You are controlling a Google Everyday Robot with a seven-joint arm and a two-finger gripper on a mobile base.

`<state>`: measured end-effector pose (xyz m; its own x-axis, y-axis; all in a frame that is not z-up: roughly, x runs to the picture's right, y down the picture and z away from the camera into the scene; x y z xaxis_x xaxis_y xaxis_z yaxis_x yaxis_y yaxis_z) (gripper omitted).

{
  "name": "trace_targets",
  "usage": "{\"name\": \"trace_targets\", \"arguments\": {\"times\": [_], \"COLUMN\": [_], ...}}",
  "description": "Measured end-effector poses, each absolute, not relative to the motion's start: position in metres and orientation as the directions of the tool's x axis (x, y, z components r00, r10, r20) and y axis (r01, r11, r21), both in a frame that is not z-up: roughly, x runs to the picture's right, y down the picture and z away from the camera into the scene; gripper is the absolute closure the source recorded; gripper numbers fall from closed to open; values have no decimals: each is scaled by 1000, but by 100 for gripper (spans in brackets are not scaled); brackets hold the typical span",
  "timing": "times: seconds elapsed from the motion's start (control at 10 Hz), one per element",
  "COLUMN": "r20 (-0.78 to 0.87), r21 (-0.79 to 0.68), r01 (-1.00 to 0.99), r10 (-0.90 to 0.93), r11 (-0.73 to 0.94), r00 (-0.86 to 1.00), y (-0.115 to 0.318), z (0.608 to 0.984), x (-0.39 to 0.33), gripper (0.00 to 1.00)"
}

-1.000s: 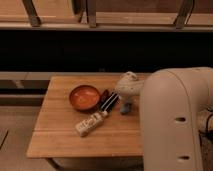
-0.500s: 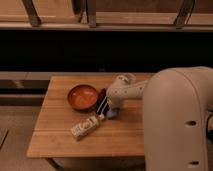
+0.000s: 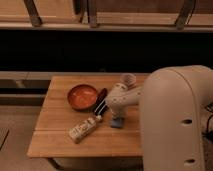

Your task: Wipe the white sponge on the table

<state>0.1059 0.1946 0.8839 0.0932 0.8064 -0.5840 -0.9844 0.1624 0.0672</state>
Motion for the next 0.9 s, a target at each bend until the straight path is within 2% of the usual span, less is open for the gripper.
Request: {"name": "trace_targets", "arguments": {"times": [0.4,0.9], "r20": [-566,-475], "r21": [231,252], "r01": [-960,-958], "r10": [824,880], "r11": [159,133], "r00": [0,-3], "y": [174,118], "z": [891,910], "x": [169,164], "gripper": [100,100]}}
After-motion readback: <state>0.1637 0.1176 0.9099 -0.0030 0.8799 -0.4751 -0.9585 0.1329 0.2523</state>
